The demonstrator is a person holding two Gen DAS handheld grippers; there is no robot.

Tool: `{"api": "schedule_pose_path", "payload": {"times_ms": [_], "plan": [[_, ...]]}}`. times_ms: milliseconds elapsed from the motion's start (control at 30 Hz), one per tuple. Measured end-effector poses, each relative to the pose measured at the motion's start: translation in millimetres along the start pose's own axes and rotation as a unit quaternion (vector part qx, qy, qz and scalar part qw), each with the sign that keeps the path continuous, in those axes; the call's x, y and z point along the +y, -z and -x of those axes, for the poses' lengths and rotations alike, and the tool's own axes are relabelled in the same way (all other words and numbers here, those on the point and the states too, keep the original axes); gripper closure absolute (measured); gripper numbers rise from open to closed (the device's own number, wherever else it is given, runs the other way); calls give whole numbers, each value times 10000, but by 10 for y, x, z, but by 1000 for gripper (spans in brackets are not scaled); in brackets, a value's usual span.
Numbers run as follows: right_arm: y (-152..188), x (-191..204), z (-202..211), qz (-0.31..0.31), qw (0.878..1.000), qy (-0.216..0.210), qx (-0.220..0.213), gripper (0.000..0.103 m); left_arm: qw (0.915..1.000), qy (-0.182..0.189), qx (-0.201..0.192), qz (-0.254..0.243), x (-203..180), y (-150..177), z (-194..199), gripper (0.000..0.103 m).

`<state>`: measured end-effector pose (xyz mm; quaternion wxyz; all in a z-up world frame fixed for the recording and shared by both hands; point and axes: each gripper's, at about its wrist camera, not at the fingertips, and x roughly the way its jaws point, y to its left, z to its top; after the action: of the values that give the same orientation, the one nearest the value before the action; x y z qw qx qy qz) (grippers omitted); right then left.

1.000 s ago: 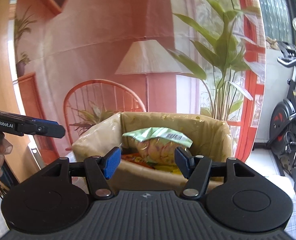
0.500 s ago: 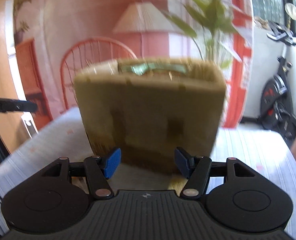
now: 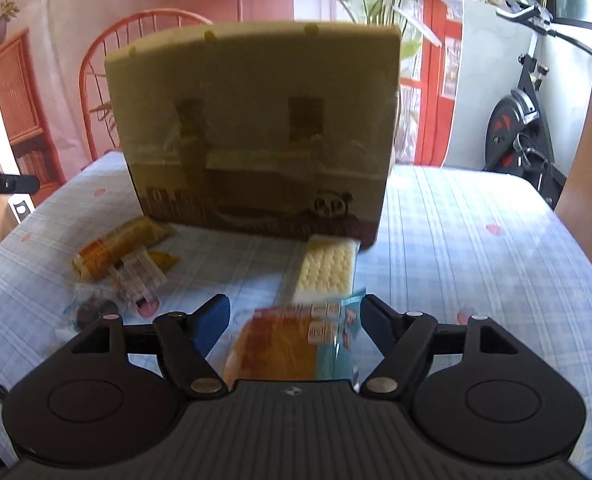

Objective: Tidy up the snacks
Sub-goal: 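Reach the left gripper to the orange snack bar while the right reaches the bread bun pack, then close the left gripper on the snack bar while the right closes on the bun pack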

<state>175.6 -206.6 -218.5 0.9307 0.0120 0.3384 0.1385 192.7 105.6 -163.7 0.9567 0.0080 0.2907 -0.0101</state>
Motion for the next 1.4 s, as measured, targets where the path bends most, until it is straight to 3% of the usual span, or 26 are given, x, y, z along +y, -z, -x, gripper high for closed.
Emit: {"api": "schedule_pose_path", "payload": {"times_ms": [233, 533, 800, 967, 1133, 1200, 1267, 1400], "plan": [[112, 124, -92, 170, 9996, 118, 201, 12, 9997, 108, 177, -127, 9, 58, -129, 18], [191, 216, -241, 486, 9974, 291, 440, 12, 9973, 680, 269, 1, 59, 131, -292, 19], [213, 176, -239, 455, 9978, 186, 440, 23, 9925, 996, 586, -390, -117, 177, -691, 20], [219, 177, -222, 452, 9980, 117, 427, 24, 9888, 1103, 871, -505, -155, 201, -948, 33], [221, 162, -222, 411, 9983, 83, 404, 24, 9863, 1168, 994, -611, -194, 203, -1091, 35], [223, 156, -222, 404, 9984, 73, 399, 24, 9849, 1200, 1033, -703, -236, 205, -1135, 40], [223, 157, -221, 396, 9984, 68, 395, 24, 9832, 1255, 1089, -758, -258, 211, -1170, 60], [230, 154, -213, 378, 9985, 56, 386, 25, 9830, 1290, 1132, -648, -224, 220, -1144, 62]]}}
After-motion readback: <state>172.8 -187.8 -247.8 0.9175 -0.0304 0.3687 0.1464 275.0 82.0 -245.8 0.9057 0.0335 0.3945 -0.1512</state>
